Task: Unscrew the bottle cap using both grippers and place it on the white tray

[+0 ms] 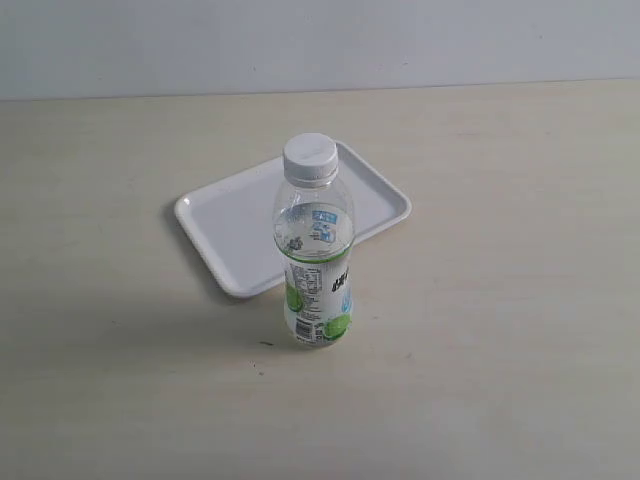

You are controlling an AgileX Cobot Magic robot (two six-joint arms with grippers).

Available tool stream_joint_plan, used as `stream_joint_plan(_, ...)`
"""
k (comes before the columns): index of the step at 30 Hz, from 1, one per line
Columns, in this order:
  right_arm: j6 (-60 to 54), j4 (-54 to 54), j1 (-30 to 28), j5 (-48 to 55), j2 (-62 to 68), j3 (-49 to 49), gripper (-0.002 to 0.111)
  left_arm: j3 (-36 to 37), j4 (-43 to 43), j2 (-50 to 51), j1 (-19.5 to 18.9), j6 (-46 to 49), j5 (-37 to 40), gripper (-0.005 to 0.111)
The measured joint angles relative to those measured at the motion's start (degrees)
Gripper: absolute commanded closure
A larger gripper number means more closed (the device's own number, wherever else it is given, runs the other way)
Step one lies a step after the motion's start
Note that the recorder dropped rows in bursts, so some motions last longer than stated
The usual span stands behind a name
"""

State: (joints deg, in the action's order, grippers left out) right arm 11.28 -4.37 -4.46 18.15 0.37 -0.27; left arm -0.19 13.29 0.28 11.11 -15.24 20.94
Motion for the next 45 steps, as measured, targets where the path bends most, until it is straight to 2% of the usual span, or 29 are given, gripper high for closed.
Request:
stream_joint_plan(18,0.0,0.0,0.0,0.0,0.0,0.0,0.108,0.0,0.1,0.0,0.0,0.0,0.0,0.107)
stream_joint_plan(23,0.0,0.0,0.0,0.0,0.0,0.0,0.108,0.1,4.6,0.0,0.0,0.0,-1.5,0.107)
stream_joint_plan(26,0.0,0.0,0.0,0.0,0.0,0.0,0.108,0.2,3.8,0.0,0.0,-0.8,-8.8,0.107)
stream_joint_plan(30,0.0,0.0,0.0,0.0,0.0,0.0,0.108,0.3,-1.2,0.0,0.0,-7.2,-20.9,0.107)
stream_joint_plan(42,0.0,0.0,0.0,0.0,0.0,0.0,0.108,0.3,-3.1,0.0,0.0,-10.7,-40.0,0.107)
stream_joint_plan(45,0.0,0.0,0.0,0.0,0.0,0.0,0.108,0.4,-3.1,0.0,0.0,-11.4,-48.3,0.107)
